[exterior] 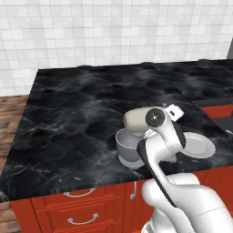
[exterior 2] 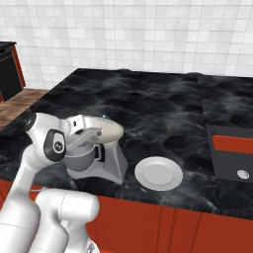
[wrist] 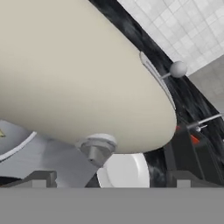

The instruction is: Add butter and sugar cubes to the stand mixer bowl and then turn on the stand mixer to begin making frosting.

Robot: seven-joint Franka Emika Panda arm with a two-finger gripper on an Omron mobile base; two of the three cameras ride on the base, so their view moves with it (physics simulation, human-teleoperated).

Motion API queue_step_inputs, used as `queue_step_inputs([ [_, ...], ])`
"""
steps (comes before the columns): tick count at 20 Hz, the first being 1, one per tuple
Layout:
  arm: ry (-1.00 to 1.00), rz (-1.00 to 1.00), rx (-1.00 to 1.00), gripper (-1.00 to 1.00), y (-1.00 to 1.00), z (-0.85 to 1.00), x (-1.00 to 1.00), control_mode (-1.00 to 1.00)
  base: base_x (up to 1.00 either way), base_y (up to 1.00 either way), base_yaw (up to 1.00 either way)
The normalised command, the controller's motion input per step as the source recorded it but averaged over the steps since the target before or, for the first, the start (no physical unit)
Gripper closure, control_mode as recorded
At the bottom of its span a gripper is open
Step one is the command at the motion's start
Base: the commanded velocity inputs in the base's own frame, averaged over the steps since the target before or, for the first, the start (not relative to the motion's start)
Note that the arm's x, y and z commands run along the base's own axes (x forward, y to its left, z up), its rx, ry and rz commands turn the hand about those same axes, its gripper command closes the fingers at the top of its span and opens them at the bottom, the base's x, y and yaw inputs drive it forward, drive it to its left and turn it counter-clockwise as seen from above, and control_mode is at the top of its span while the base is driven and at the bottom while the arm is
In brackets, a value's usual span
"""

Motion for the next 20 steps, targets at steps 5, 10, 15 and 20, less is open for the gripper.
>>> queue_step_inputs([
  [5, 0.02, -0.06, 0.0, -1.0, 0.0, -0.03, 0.37, -1.0, 0.0, 0.0, 0.0],
  [10, 0.02, -0.06, 0.0, -1.0, 0.0, -0.17, 0.26, -1.0, 0.0, 0.0, 0.0],
  [15, 0.0, -0.04, -0.02, -1.0, 0.0, -0.29, 0.0, -1.0, 0.0, 0.0, 0.0],
  [20, 0.0, -0.02, -0.02, -1.0, -0.05, -0.31, 0.05, -1.0, 0.0, 0.0, 0.0],
])
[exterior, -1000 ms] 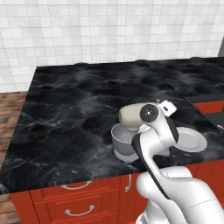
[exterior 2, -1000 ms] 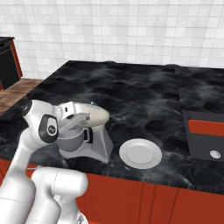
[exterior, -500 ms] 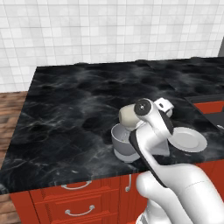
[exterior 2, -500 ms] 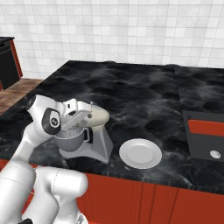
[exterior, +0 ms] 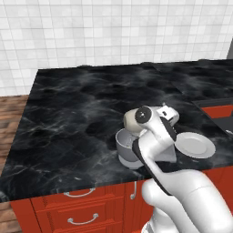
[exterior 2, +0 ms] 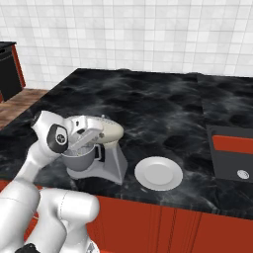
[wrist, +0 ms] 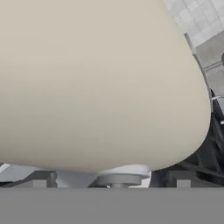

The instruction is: Add butter and sugar cubes to the stand mixer bowl and then turn on the stand mixer to begin making frosting.

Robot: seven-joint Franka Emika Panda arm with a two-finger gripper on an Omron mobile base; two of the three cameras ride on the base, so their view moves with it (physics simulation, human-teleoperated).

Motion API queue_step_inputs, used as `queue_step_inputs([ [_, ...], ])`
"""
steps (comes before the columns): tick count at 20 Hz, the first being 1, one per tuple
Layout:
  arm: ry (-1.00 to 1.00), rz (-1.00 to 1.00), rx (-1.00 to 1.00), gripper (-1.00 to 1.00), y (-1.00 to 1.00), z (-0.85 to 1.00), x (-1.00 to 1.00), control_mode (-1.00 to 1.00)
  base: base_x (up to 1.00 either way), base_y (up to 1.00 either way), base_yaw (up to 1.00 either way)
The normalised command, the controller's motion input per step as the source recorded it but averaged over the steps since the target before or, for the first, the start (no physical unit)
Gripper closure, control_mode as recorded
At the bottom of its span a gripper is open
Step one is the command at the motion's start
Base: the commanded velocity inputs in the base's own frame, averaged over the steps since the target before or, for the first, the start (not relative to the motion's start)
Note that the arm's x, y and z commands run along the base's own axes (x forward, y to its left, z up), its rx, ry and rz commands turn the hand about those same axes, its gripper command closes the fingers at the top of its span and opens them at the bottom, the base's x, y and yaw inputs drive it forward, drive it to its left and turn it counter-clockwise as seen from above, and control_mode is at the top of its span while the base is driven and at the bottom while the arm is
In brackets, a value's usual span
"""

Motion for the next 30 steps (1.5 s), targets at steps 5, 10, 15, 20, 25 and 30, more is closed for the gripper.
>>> queue_step_inputs([
  [5, 0.0, 0.0, 0.0, -1.0, -0.04, -0.06, 0.38, -1.0, 0.0, 0.0, 0.0],
  [10, 0.0, 0.0, 0.0, 1.0, 0.0, 0.0, 0.44, -1.0, 0.0, 0.0, 0.0],
  [15, -0.01, 0.0, 0.01, 1.0, 0.0, 0.0, 0.17, -1.0, 0.0, 0.0, 0.0],
  [20, -0.07, 0.0, 0.09, 1.0, 0.0, 0.0, 0.03, -1.0, 0.0, 0.0, 0.0],
  [25, -0.07, 0.0, 0.28, 1.0, 0.0, 0.0, 0.05, -1.0, 0.0, 0.0, 0.0],
  [30, 0.0, 0.0, 0.39, 1.0, 0.0, 0.0, 0.07, -1.0, 0.0, 0.0, 0.0],
])
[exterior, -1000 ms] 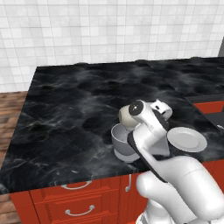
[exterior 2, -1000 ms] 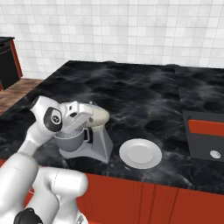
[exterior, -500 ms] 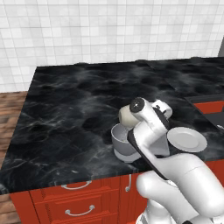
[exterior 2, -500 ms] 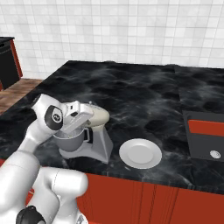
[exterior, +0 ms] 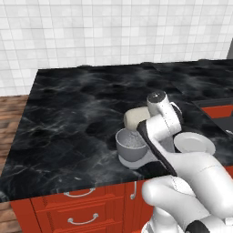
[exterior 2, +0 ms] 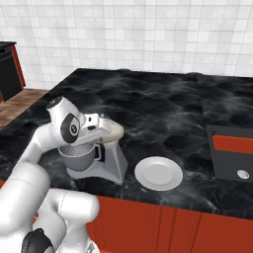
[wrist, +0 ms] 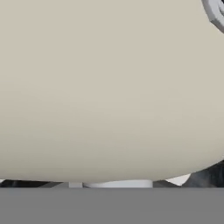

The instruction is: Add butter and sugar cubes to the stand mixer bowl and then turn on the stand mixer to begin making frosting.

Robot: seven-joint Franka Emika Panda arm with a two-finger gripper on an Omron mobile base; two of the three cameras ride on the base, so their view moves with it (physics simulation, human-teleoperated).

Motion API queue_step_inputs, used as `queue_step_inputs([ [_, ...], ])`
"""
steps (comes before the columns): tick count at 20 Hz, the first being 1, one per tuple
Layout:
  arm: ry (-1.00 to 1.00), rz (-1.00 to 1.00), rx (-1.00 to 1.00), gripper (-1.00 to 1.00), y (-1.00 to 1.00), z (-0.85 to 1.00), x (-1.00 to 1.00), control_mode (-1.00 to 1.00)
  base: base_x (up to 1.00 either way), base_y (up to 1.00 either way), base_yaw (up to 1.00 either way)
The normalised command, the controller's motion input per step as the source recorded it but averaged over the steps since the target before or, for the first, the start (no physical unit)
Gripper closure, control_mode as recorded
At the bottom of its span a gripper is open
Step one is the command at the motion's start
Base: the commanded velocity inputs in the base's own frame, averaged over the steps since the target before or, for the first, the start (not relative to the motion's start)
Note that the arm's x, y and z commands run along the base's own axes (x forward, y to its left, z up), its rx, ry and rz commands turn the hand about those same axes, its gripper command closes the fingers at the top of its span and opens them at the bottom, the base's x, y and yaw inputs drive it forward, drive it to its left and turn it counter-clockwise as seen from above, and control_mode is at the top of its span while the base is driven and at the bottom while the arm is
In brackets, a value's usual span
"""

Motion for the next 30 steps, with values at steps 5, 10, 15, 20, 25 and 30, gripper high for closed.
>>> queue_step_inputs([
  [5, 0.0, 0.0, 0.45, 1.0, 0.0, -0.01, 0.04, -1.0, 0.0, 0.0, 0.0],
  [10, 0.0, 0.0, 0.45, 1.0, 0.0, 0.0, 0.01, -1.0, 0.0, 0.0, 0.0],
  [15, 0.0, 0.0, 0.45, 1.0, 0.0, -0.03, 0.01, -1.0, 0.0, 0.0, 0.0],
  [20, 0.01, 0.0, 0.44, 1.0, 0.05, -0.19, 0.04, -1.0, 0.0, 0.0, 0.0],
  [25, 0.11, 0.0, 0.33, 1.0, 0.54, -0.88, 0.0, -1.0, 0.0, 0.0, 0.0],
  [30, 0.19, 0.0, 0.23, 1.0, 0.83, -1.0, 0.03, -1.0, 0.0, 0.0, 0.0],
])
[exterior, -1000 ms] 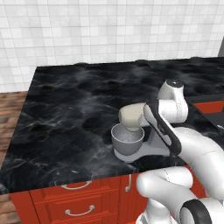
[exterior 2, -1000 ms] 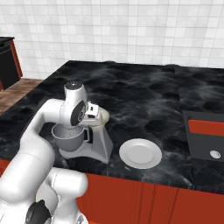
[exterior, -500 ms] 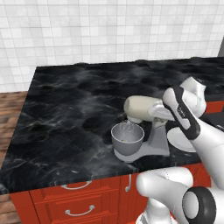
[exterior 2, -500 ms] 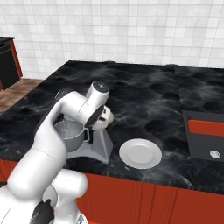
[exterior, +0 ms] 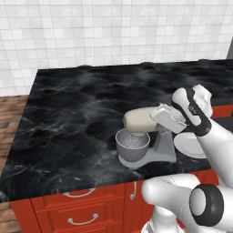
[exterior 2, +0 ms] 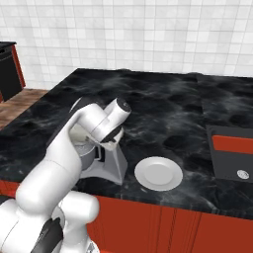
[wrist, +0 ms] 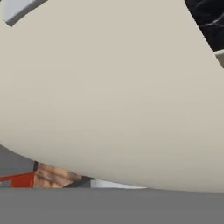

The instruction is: Add butter and sugar cubes to the stand mixer bowl and then turn on the stand mixer to begin making frosting.

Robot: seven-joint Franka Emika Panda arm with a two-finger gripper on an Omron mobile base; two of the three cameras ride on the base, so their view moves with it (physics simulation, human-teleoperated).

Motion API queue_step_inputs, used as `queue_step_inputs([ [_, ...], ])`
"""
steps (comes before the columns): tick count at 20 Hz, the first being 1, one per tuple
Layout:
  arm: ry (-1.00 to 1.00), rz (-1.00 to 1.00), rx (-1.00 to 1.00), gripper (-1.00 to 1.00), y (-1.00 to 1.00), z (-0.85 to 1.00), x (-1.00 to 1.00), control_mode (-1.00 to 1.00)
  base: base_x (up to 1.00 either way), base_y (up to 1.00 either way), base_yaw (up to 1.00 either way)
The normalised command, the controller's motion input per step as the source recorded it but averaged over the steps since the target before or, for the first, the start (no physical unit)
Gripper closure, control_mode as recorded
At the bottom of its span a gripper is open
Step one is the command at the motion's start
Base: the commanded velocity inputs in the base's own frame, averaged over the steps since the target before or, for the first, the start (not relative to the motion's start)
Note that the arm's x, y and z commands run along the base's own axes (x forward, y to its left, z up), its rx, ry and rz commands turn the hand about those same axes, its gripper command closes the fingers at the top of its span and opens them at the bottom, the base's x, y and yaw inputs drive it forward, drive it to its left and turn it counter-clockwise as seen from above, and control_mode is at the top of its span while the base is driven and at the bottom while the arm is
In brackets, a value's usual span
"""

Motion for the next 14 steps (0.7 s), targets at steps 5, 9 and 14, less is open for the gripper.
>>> queue_step_inputs([
  [5, 0.24, 0.0, 0.21, 1.0, 0.6, -1.0, 0.04, -1.0, 0.0, 0.0, 0.0],
  [9, 0.2, 0.0, 0.21, 1.0, 0.57, -1.0, 0.0, -1.0, 0.0, 0.0, 0.0],
  [14, 0.08, 0.0, 0.34, 1.0, 0.47, -1.0, 0.0, -1.0, 0.0, 0.0, 0.0],
])
